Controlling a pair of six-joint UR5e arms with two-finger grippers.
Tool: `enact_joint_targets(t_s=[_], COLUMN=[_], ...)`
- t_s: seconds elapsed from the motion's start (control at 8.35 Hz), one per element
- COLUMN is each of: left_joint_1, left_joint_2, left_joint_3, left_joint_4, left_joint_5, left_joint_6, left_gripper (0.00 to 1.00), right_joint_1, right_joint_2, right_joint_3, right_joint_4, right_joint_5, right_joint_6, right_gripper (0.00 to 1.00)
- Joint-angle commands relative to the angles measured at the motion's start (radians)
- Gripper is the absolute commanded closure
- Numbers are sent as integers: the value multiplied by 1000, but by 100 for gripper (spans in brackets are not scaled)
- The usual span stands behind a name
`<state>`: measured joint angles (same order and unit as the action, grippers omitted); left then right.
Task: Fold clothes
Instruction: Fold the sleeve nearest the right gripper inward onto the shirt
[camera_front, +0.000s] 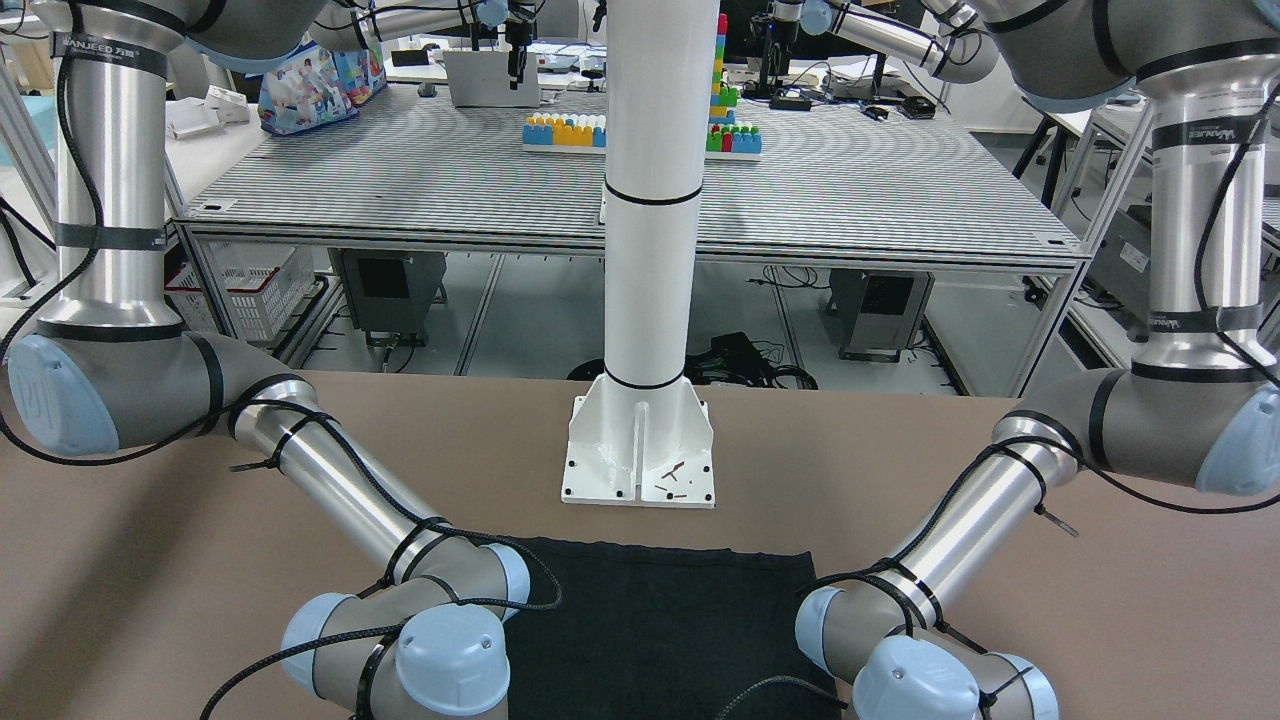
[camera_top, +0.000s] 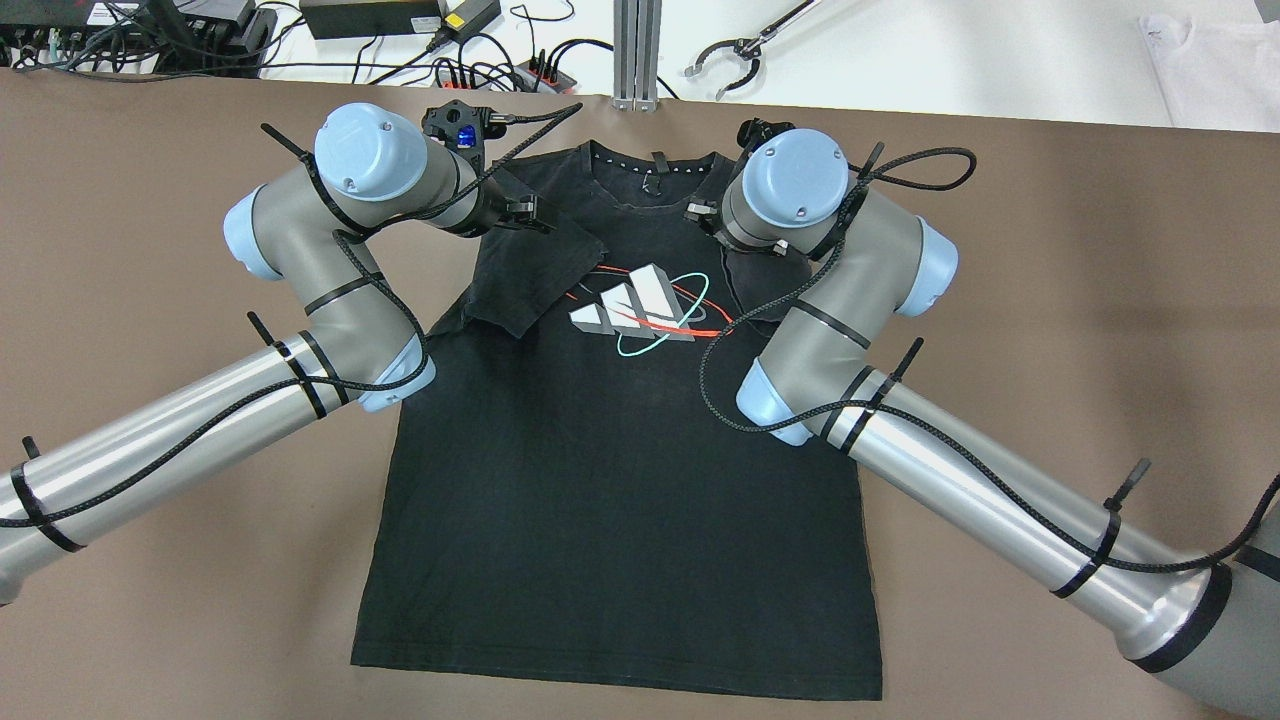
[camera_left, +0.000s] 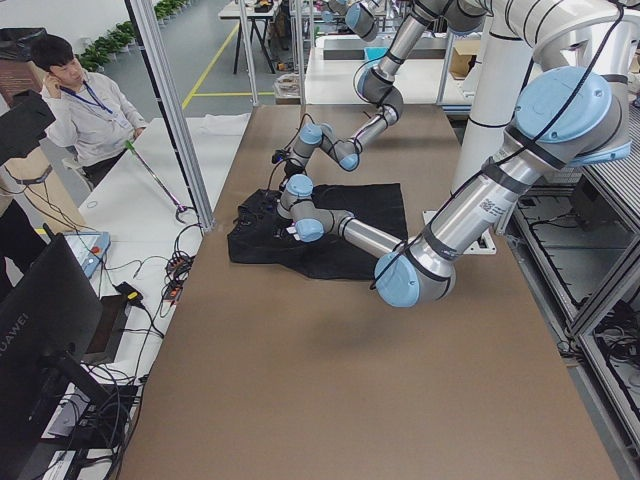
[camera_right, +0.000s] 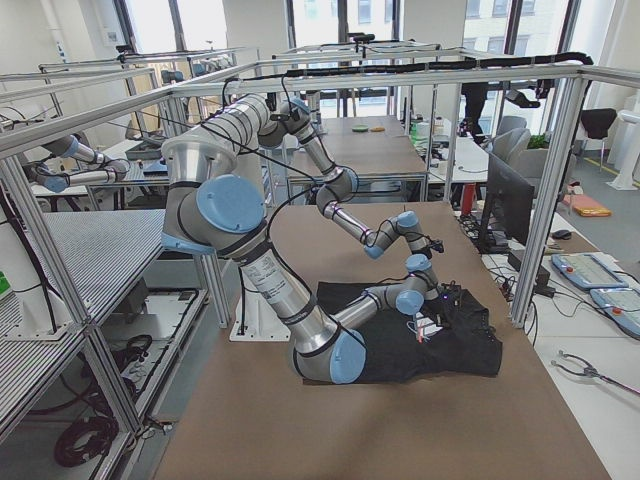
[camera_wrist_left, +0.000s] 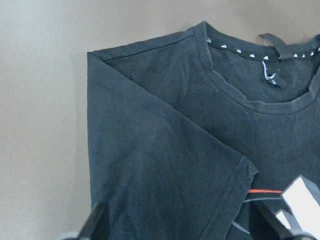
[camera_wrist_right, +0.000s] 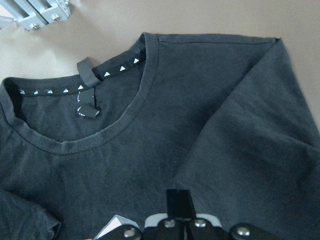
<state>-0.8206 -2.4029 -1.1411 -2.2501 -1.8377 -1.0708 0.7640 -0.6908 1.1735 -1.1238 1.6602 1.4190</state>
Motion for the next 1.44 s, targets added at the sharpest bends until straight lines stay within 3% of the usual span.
enact_joint_targets(t_s=[0.0, 0.12, 0.24, 0.36, 0.84, 1.08, 1.32], left_joint_1=[0, 0, 0, 0, 0, 6, 21], left_joint_2=[-1, 1, 1, -1, 7, 106, 200], left_joint_3=[0, 0, -2, -2, -35, -165, -283], left_joint_4=[1, 0, 0, 1, 9, 12, 11], left_joint_5=[0, 0, -2, -12, -34, -35, -34], left_joint_6=[0, 0, 0, 0, -21, -23, -168], left_gripper=[0, 0, 0, 0, 0, 0, 0], right_joint_1=[-5, -5, -5, -5, -24, -64, -109], right_joint_2=[19, 26, 28, 31, 25, -10, -88], right_joint_3=[-8, -9, -9, -9, 20, 72, 179], right_joint_4=[-1, -2, -1, -1, -2, 1, -1], right_joint_5=[-11, -13, -13, -11, 0, 0, -3], right_joint_6=[21, 21, 17, 2, 1, 1, 29], right_gripper=[100, 100, 61, 7, 5, 5, 5])
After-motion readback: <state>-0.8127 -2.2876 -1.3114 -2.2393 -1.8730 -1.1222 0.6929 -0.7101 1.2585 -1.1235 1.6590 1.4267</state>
